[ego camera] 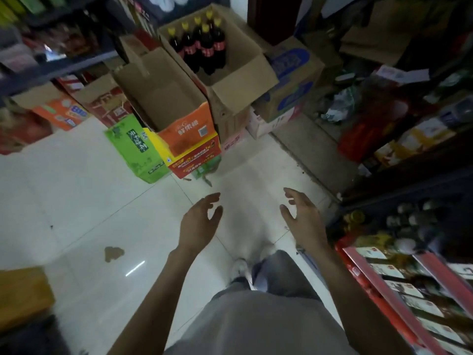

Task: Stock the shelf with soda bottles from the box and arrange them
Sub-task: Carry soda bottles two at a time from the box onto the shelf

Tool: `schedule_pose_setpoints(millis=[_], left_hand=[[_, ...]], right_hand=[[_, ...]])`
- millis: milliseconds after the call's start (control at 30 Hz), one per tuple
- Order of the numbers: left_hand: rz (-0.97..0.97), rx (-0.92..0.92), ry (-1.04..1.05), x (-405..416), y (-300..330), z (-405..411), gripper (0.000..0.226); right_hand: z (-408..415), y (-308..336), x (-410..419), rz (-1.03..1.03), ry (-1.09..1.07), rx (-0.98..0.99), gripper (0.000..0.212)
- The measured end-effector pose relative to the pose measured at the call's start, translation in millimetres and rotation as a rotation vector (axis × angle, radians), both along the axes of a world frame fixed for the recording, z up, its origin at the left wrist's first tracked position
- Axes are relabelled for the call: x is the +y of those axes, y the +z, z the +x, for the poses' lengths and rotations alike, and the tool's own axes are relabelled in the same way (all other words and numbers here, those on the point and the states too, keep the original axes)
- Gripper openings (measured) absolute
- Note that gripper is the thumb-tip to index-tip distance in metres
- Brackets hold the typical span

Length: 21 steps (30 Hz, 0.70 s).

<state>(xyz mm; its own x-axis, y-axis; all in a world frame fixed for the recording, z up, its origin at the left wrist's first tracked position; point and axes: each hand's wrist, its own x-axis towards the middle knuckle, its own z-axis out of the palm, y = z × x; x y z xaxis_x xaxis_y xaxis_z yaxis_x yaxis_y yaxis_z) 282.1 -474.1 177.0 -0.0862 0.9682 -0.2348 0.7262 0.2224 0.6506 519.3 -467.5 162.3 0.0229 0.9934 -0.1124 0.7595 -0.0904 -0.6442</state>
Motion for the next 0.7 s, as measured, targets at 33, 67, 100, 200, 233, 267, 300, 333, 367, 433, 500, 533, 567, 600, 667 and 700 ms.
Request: schedule_pose_setpoints(millis=[33, 67, 100, 200, 233, 267, 300, 333, 367, 433, 500, 533, 567, 600, 667, 700], left_hand=[[-0.018, -0.007, 0.02, 17.9, -5.7, -5.3, 0.03], [-0.042, -0.01, 0.039, 38.0, -11.5, -9.7, 0.029], [-0.066, -0.001, 0.052, 60.4, -17.1, -13.5, 0.028], [-0.072, 0.038, 0.072, 138.4, -31.5, -22.7, 0.023], [-0.056, 0.043, 0.079, 166.8, -33.7, -26.2, 0.022], [-0.041, 0.038, 0.09, 195.9, -36.9, -30.9, 0.021], [-0.044, 0.024, 0.108, 224.8, -37.6, -36.1, 0.022], [-0.05, -0.007, 0.136, 253.0, -37.9, -41.6, 0.024], [-0.053, -0.039, 0.168, 278.9, -36.3, -46.9, 0.026], [-0.012, -0.072, 0.216, 329.2, -33.7, -57.8, 0.027], [0.027, -0.085, 0.26, 378.2, -29.2, -67.8, 0.026], [0.043, -0.105, 0.28, 402.4, -28.9, -73.0, 0.026], [0.05, -0.121, 0.292, 426.2, -27.4, -78.3, 0.026], [0.066, -0.132, 0.296, 449.7, -30.7, -84.9, 0.028], [0.089, -0.13, 0.273, 494.5, -41.4, -98.3, 0.034], [0.077, -0.126, 0.259, 515.3, -48.1, -104.0, 0.037]], right_hand=[[-4.6, -4.2, 20.6, -0.019, 0.016, -0.01, 0.04], [-8.6, -7.8, 43.3, -0.04, 0.035, -0.016, 0.041], [-12.0, -12.0, 68.0, -0.059, 0.059, -0.021, 0.041], [-21.4, -23.3, 152.9, -0.089, 0.138, -0.054, 0.039], [-25.2, -26.4, 184.1, -0.087, 0.161, -0.07, 0.038], [-29.7, -28.5, 215.2, -0.083, 0.18, -0.082, 0.037], [-34.4, -30.2, 246.6, -0.077, 0.195, -0.088, 0.036], [-39.4, -30.7, 276.5, -0.072, 0.206, -0.087, 0.035], [-44.8, -30.1, 304.7, -0.063, 0.218, -0.081, 0.035], [-58.8, -26.2, 358.7, -0.051, 0.24, -0.057, 0.034], [-75.3, -20.8, 409.5, -0.042, 0.239, -0.025, 0.034], [-83.9, -19.8, 433.8, -0.035, 0.227, -0.007, 0.035], [-92.4, -19.8, 457.6, -0.027, 0.21, 0.013, 0.036], [-100.5, -21.0, 479.9, -0.018, 0.194, 0.03, 0.037], [-115.5, -28.3, 519.9, -0.009, 0.183, 0.052, 0.04], [-122.7, -33.5, 538.3, -0.018, 0.178, 0.056, 0.042]])
